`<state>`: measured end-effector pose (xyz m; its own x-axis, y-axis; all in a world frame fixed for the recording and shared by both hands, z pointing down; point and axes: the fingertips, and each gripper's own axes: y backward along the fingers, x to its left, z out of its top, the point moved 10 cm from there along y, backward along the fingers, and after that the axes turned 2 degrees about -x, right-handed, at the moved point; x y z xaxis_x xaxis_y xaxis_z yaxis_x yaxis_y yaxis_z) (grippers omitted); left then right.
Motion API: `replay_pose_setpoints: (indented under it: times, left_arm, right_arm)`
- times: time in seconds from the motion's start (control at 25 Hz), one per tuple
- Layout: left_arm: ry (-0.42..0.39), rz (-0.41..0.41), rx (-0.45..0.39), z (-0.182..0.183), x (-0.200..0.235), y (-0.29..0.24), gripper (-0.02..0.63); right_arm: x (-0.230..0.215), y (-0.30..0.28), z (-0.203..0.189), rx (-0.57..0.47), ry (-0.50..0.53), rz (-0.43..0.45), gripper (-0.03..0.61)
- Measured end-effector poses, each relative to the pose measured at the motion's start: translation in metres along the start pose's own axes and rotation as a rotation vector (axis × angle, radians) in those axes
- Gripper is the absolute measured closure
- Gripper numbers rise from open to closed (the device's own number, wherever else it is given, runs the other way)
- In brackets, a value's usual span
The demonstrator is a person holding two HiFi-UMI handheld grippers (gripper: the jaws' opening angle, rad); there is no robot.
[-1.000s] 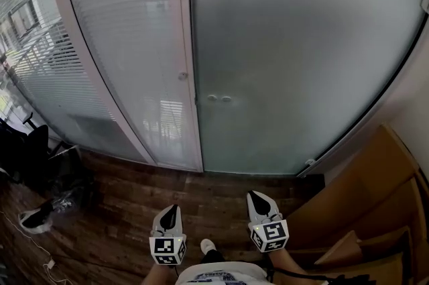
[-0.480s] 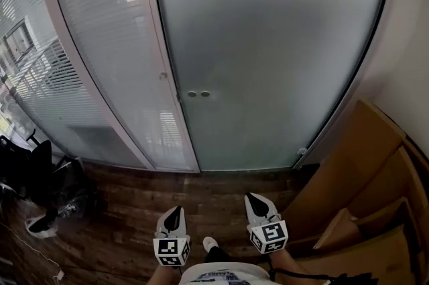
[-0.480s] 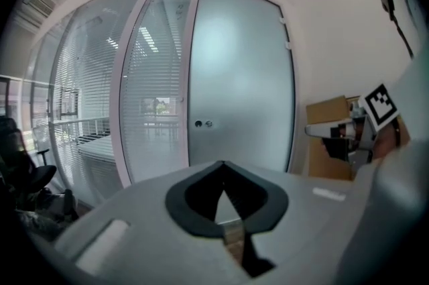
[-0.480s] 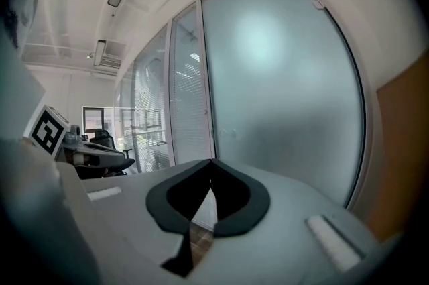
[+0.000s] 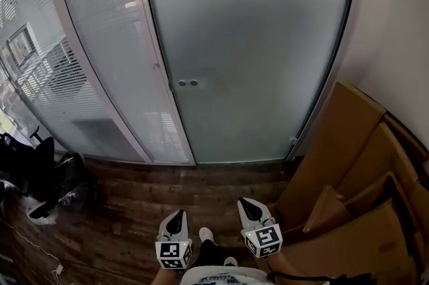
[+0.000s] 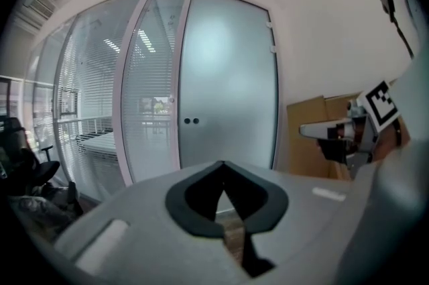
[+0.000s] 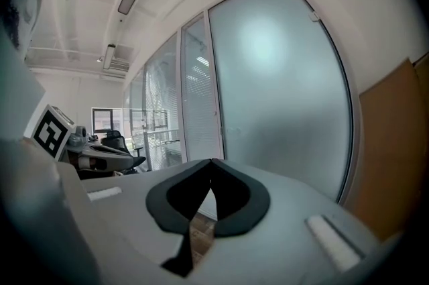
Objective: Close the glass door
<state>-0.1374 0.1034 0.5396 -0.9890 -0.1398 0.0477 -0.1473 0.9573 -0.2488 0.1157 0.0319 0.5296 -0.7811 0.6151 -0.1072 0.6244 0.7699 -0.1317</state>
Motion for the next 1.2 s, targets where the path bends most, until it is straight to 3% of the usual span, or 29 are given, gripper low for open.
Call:
replay_pose_setpoints:
  times: [0.2, 0.48, 1.2]
  left_arm:
    - [-0.006, -0.005, 0.008, -0.005, -0.020, 0.026, 0.612]
    - [-0.025, -0.024, -0.012, 0.002, -0.026, 0.041, 0.612]
    - [-0.044, -0.062, -0.073, 0.014, 0.002, 0.060, 0.612]
  right_arm:
    - [0.006, 0.029, -0.007, 0.013, -0.009, -0.003, 0.571]
    - [0.017, 0.047, 0.001, -0.046, -0.003, -0.033, 0.571]
    - [0.055, 0.062, 0.008, -0.074, 0.007, -0.069, 0.571]
